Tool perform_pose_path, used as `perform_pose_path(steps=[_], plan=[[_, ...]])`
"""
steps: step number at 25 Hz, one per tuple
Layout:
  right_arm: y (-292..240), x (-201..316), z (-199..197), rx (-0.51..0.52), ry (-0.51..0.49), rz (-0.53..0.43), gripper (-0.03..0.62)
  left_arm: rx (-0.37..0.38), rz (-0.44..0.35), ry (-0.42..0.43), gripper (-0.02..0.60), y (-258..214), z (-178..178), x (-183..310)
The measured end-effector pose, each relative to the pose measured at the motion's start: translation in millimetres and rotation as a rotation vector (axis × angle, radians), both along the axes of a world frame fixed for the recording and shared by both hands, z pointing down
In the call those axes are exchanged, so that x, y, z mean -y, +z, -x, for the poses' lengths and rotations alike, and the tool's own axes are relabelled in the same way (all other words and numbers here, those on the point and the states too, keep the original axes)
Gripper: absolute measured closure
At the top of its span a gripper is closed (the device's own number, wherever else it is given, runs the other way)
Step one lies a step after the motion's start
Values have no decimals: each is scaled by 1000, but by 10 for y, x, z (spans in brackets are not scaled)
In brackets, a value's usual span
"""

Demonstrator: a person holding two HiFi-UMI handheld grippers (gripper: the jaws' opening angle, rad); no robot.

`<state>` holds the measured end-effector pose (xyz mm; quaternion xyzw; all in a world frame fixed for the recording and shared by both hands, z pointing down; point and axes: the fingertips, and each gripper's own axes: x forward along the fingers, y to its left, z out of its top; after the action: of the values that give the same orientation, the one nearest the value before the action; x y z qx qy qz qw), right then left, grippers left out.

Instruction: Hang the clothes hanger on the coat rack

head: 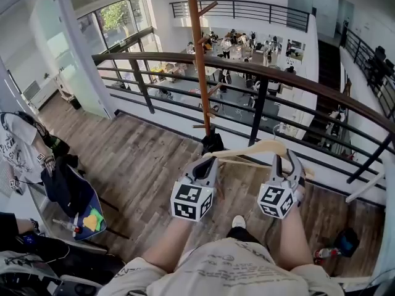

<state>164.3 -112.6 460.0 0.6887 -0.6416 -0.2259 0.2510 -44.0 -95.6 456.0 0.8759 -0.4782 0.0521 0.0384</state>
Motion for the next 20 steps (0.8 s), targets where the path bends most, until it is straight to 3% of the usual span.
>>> perform_pose_path(steps=[10, 20], plan=[[-192, 826, -173, -31, -78, 0, 465, -3, 27, -47, 577, -106, -104, 703], [-451, 1859, -358, -51, -205, -25, 464, -20, 3, -116, 577, -375, -319, 1590]])
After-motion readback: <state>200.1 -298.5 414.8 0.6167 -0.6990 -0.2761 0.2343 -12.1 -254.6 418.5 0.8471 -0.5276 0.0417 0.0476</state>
